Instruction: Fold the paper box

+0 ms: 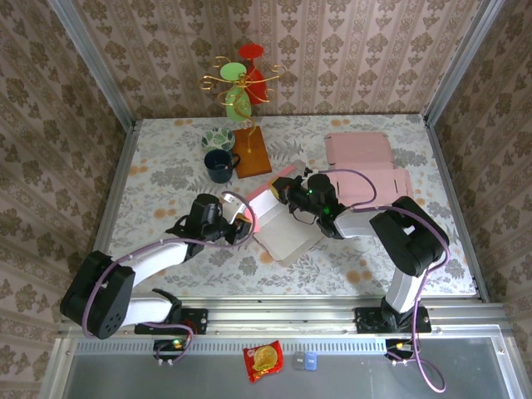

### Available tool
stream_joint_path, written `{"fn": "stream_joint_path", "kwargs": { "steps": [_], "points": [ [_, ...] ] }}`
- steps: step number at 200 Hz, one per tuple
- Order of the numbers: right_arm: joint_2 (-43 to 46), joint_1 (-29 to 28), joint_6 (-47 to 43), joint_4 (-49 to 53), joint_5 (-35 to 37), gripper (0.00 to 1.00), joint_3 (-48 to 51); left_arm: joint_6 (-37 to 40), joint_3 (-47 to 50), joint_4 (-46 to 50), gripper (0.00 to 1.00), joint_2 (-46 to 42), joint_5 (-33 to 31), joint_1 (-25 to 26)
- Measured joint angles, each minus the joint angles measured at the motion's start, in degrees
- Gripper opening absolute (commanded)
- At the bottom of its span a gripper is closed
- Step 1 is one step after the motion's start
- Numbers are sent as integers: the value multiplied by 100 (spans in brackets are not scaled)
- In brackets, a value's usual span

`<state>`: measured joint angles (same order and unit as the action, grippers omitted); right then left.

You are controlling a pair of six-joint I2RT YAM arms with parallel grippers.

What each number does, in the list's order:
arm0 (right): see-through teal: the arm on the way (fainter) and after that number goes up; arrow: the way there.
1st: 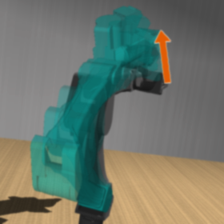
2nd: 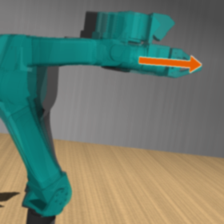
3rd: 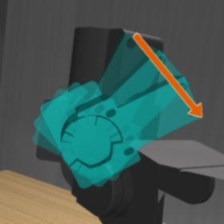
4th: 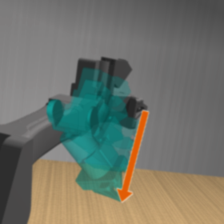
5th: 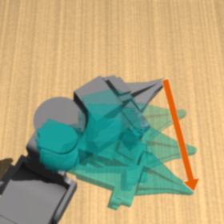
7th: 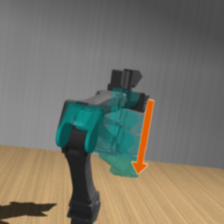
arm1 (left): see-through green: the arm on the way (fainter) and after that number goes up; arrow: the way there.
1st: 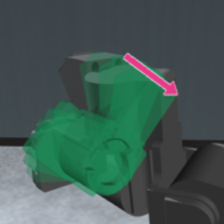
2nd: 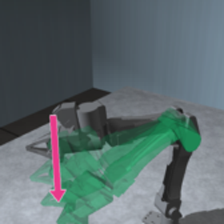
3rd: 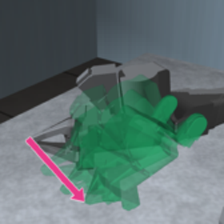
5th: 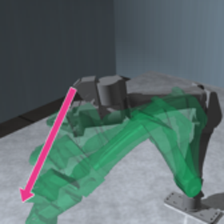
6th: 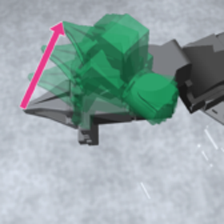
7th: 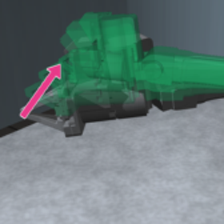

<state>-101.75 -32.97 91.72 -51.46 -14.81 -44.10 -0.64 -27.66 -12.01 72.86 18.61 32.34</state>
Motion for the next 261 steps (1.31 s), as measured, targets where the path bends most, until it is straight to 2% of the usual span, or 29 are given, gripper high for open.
{"fn": "stream_joint_path", "kwargs": {
  "steps": [37, 93, 261],
  "points": [
    [0, -57, 15, -278, 118, 0, 166, -227, -15, -9, 30, 22, -509, 181],
    [-173, -149, 87, -721, 323, 0, 302, -411, -66, -118, 30, 247, -953, 297],
    [-216, -221, 264, -866, 756, 0, 334, -1156, -396, -304, 25, 732, -2262, 739]
  ]
}}
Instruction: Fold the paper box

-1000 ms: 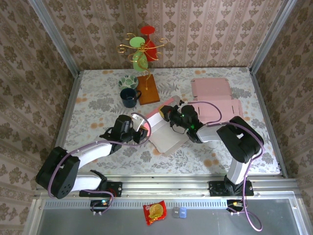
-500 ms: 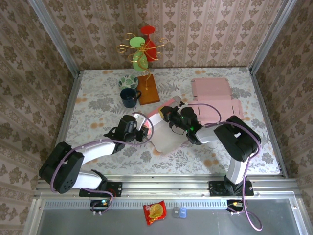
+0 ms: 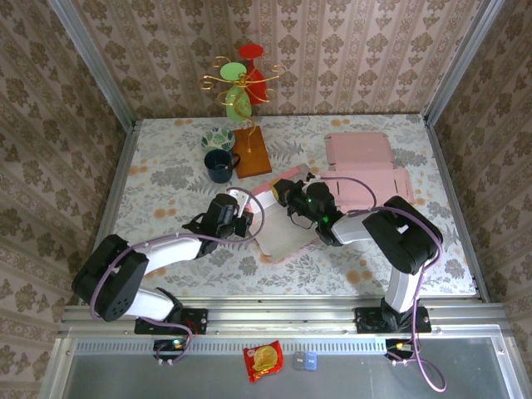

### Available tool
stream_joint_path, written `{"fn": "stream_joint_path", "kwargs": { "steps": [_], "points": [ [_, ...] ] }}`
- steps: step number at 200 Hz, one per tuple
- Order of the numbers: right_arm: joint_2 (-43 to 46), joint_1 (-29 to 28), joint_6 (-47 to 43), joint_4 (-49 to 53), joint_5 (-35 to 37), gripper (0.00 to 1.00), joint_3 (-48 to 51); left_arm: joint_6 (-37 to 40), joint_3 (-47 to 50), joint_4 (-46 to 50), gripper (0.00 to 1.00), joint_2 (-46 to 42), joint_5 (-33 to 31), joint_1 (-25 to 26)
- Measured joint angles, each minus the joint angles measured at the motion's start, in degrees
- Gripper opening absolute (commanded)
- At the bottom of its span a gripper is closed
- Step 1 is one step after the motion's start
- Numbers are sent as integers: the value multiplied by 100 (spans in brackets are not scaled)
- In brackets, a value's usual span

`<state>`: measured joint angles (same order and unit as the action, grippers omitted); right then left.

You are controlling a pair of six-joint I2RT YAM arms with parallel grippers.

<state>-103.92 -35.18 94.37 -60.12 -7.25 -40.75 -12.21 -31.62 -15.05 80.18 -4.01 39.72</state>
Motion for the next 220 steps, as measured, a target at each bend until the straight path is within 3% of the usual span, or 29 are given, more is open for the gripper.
{"fn": "stream_joint_path", "kwargs": {
  "steps": [220],
  "points": [
    [2, -2, 190, 11, 385, 0, -7, -459, -448, 175, 0, 455, -1095, 380]
  ]
}}
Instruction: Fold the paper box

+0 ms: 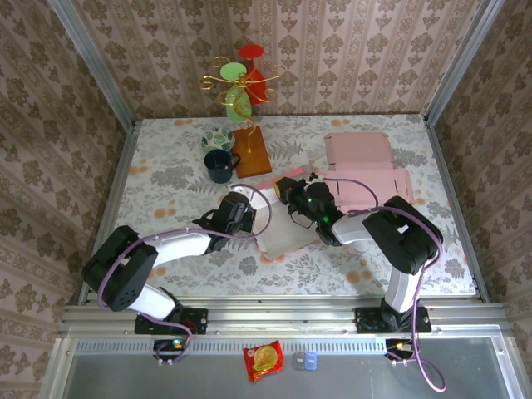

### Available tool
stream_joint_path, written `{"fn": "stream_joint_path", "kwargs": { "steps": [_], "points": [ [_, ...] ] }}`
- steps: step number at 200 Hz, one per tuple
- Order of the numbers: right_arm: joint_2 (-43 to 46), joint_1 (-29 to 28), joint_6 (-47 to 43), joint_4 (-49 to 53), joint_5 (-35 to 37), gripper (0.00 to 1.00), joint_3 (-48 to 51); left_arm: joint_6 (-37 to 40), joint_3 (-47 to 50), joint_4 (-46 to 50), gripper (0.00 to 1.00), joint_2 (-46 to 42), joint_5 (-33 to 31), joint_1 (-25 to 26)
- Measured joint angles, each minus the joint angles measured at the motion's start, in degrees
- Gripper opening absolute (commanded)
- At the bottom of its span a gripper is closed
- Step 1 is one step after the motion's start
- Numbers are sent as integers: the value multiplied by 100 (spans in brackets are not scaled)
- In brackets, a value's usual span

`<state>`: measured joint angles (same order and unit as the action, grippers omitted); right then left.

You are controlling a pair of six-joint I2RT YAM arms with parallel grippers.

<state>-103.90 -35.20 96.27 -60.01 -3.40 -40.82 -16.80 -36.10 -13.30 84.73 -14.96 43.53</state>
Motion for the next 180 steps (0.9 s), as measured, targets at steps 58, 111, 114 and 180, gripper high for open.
{"fn": "stream_joint_path", "kwargs": {
  "steps": [58, 111, 114, 180],
  "points": [
    [0, -20, 39, 79, 22, 0, -44, -256, -186, 225, 0, 120, -461, 168],
    [7, -33, 127, 203, 24, 0, -120, -341, -219, 262, 16, 173, -605, 214],
    [9, -33, 127, 208, 24, 0, -120, -363, -223, 256, 16, 179, -601, 214],
    [44, -37, 129, 280, 107, 0, -125, -339, -302, 79, 4, 332, -417, 52]
  ]
}}
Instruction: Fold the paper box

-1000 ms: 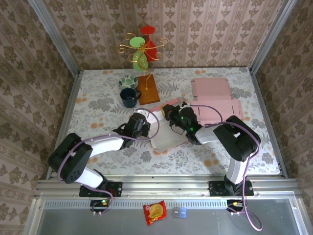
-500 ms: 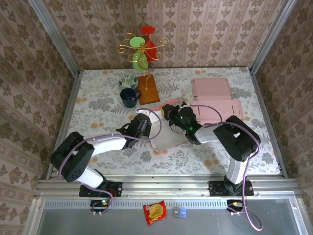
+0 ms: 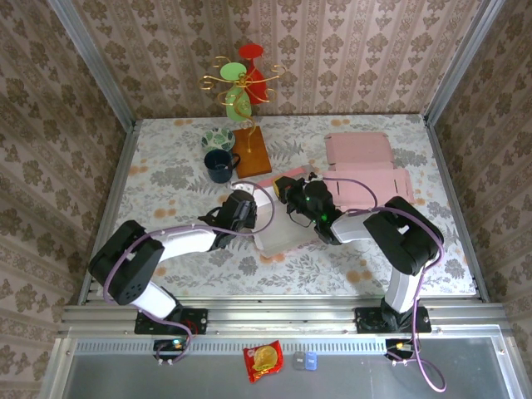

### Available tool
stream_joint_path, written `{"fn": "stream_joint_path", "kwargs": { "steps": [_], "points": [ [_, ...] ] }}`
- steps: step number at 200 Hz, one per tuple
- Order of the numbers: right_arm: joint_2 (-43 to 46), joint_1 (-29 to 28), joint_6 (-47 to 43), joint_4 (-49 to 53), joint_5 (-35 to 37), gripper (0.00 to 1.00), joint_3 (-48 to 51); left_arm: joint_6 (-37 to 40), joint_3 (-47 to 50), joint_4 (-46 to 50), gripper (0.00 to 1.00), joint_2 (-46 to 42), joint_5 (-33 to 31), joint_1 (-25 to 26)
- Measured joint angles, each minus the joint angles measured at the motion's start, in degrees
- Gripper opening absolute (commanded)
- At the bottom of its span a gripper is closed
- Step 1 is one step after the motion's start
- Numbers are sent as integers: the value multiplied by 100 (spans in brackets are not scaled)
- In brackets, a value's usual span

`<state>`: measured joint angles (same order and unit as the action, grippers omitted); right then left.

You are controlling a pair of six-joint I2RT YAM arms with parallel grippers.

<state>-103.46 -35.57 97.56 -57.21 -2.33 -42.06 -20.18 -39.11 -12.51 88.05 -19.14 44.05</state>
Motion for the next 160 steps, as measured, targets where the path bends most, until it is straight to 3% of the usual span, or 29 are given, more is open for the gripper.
{"fn": "stream_joint_path", "kwargs": {
  "steps": [5, 54, 83, 105, 136, 160],
  "points": [
    [0, 0, 0, 4, 24, 0, 0, -9, -4, -11, 0, 7, 2, -13],
    [39, 0, -7, 160, 44, 0, -52, -22, -111, 153, 0, 37, -85, -22],
    [284, 4, -90, 704, -103, 35, -111, 4, -175, 282, 0, 0, -68, -28],
    [691, 39, -334, 1521, -365, 55, -188, 116, -192, 299, 0, -192, 136, -83],
    [1482, 306, -957, 2883, -619, 69, -721, 376, -229, 380, 0, -522, 553, -378],
    [2094, 599, -1526, 3856, -828, 71, -1300, 573, -356, 481, 0, -649, 988, -614]
  ]
}}
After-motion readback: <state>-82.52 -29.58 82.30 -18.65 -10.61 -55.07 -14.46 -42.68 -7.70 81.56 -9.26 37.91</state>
